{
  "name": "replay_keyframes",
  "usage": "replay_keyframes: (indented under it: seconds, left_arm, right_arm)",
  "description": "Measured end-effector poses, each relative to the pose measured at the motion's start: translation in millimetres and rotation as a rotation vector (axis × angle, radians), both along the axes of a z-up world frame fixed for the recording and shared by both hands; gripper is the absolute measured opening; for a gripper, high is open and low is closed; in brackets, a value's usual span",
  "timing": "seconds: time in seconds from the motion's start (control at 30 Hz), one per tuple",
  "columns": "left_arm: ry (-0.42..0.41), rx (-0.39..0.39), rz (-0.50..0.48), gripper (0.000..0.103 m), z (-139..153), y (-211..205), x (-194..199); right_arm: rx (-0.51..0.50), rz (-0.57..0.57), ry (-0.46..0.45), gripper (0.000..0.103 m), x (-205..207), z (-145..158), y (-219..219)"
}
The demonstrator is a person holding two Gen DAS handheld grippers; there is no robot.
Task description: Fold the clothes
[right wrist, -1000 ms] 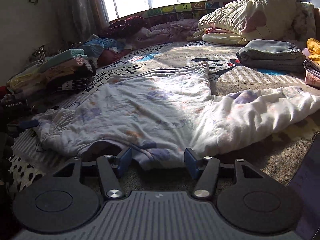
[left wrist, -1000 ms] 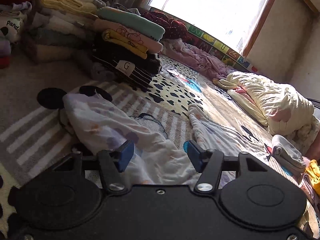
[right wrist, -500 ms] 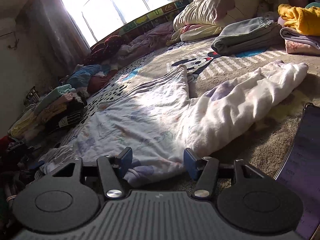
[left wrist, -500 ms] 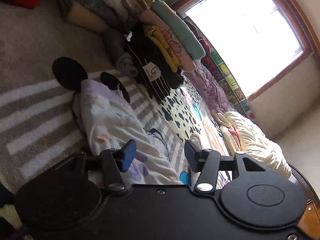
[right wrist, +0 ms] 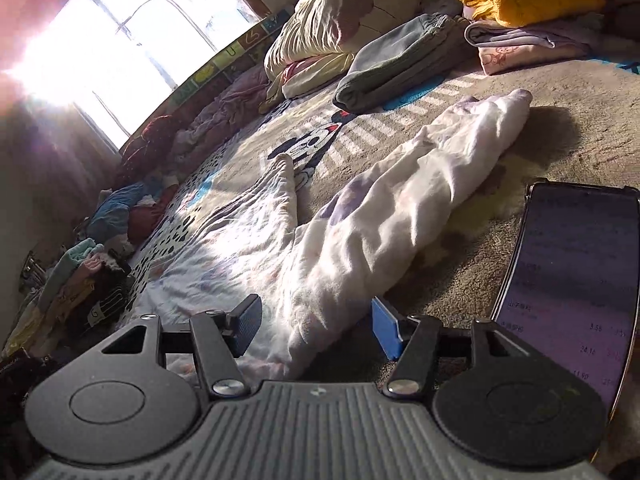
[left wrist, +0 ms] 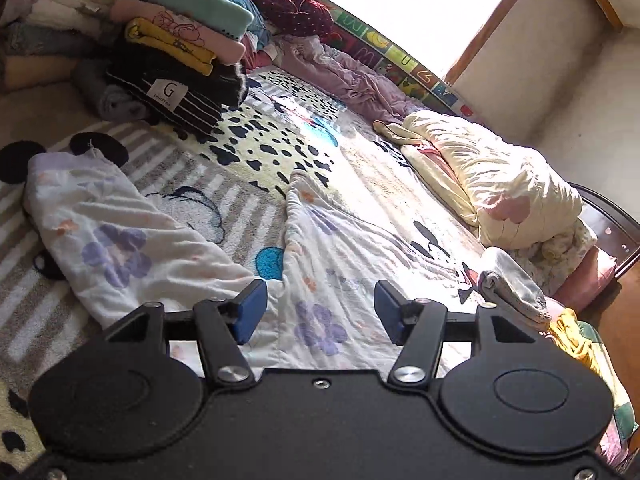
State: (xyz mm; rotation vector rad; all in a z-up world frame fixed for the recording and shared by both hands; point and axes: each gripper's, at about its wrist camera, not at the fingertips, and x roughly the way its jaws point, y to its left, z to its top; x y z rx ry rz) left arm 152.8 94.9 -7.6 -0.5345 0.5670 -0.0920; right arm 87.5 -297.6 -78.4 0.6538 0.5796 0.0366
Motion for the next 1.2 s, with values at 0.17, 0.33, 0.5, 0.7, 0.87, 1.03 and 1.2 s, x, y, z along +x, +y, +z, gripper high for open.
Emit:
replay_keyframes:
  seconds: [0.17,0.33,0.5,0.7,0.87,1.03,1.2]
  left_arm:
    - [0.007,0.071,-0.133,0.064,12,-56,15]
    - [0.022,0.169,-0.244,0.064,17,-112,36]
    - [0.065,0.267,-0.322,0.064,17,-164,66]
    - [0.096,0.361,-0.372,0.064,10,-224,105]
    - [0.1,0.454,-0.377,0.064,-2,-260,130]
    - [0.106,0.524,-0.374,0.064,-12,-277,150]
    - [0.117,0.566,-0.379,0.064,-16,-289,168]
  right_arm:
    - [-0.085,0.023,0.019,0.061,4,-4,17]
    - [-0.115,0.052,0.026,0.064,7,-4,25]
    - [-0.119,0.065,0.006,0.066,14,-5,25]
    - [-0.11,0.075,-0.025,0.066,24,-5,19]
    - [-0.066,0.072,-0.024,0.064,28,-5,9]
    - [-0.006,0.059,0.004,0.06,27,-6,-1]
    - [0.048,0.042,0.036,0.06,21,-8,-4]
